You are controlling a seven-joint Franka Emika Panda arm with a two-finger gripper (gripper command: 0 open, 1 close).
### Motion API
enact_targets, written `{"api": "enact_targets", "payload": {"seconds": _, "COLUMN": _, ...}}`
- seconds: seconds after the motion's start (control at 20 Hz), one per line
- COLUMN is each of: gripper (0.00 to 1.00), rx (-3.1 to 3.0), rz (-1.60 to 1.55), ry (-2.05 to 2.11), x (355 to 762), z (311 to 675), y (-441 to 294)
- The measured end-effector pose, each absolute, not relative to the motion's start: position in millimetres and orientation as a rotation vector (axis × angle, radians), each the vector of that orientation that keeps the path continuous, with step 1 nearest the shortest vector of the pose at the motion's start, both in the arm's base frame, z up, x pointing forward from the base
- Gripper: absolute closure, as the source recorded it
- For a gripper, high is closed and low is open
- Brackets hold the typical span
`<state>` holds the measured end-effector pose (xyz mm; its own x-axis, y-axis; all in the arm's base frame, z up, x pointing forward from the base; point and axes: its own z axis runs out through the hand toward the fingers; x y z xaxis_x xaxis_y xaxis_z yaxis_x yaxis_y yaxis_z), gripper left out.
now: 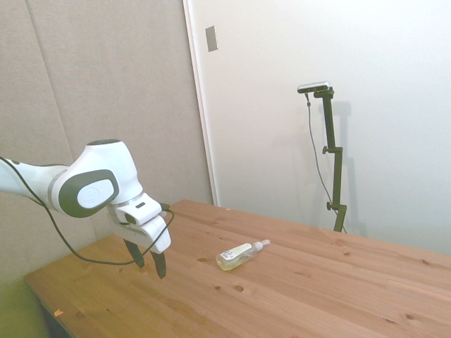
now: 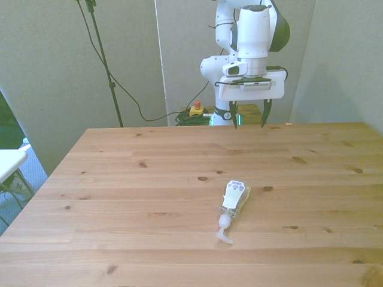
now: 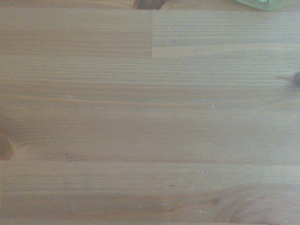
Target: Stand the sanitizer
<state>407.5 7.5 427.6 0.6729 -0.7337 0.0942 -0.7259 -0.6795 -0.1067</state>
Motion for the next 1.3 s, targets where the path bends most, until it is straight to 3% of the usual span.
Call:
{"api": "enact_targets", "payload": {"seconds": 0.3, "gripper": 0.0, "rx": -2.767, "rz": -0.286, "ry": 1.262, "x": 434, "z": 439, "y": 6}}
{"api": "enact_targets", "payload": {"seconds": 0.7, "gripper": 0.0, "rx": -2.624, "rz": -0.461, "ry": 1.466, "x": 561, "z": 459, "y": -17}}
{"api": "enact_targets", "payload": {"seconds": 1.0, "gripper": 0.0, "rx": -2.553, "rz": -0.497, "ry": 1.612, "x": 646, "z": 431, "y": -53}}
{"api": "enact_targets", "payload": {"seconds": 1.3, "gripper": 0.0, "rx": -2.514, "rz": -0.541, "ry": 1.704, "x": 700, "z": 401, "y": -81}}
